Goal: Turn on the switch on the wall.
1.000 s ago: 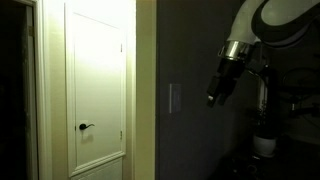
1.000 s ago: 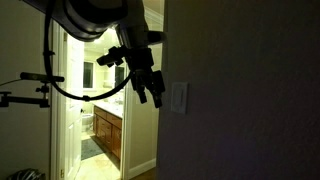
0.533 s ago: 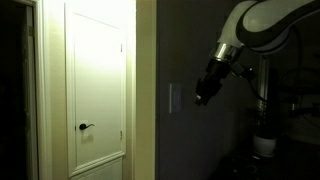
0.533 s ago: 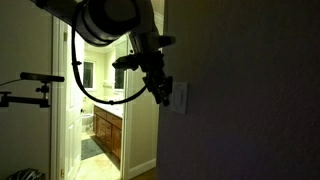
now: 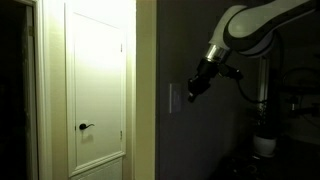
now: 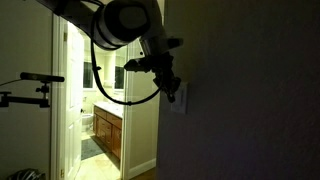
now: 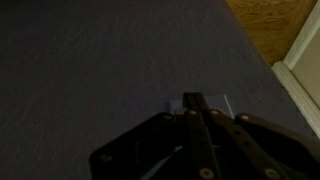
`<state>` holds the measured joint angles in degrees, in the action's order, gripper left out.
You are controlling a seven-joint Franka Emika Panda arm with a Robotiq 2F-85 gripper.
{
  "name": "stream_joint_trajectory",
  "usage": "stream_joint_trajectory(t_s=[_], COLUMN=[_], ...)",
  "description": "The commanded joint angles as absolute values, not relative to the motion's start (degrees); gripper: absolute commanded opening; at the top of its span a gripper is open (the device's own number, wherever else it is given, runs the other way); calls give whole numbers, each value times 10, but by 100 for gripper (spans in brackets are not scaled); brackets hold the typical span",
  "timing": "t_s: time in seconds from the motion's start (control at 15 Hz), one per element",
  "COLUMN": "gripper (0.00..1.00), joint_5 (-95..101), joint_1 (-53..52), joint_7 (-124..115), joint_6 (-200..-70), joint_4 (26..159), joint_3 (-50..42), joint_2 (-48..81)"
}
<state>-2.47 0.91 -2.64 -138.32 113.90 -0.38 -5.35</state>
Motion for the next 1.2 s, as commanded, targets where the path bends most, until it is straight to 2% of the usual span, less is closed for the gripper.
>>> stream_joint_trajectory(t_s=[0.0,1.13], gripper=[6,6], joint_5=[-44,-48], joint_1=[6,10], joint_7=[-14,-11], joint_6=[-1402,-1406], joint_4=[1119,1036], joint_3=[-7,-6], joint_2=[-41,32])
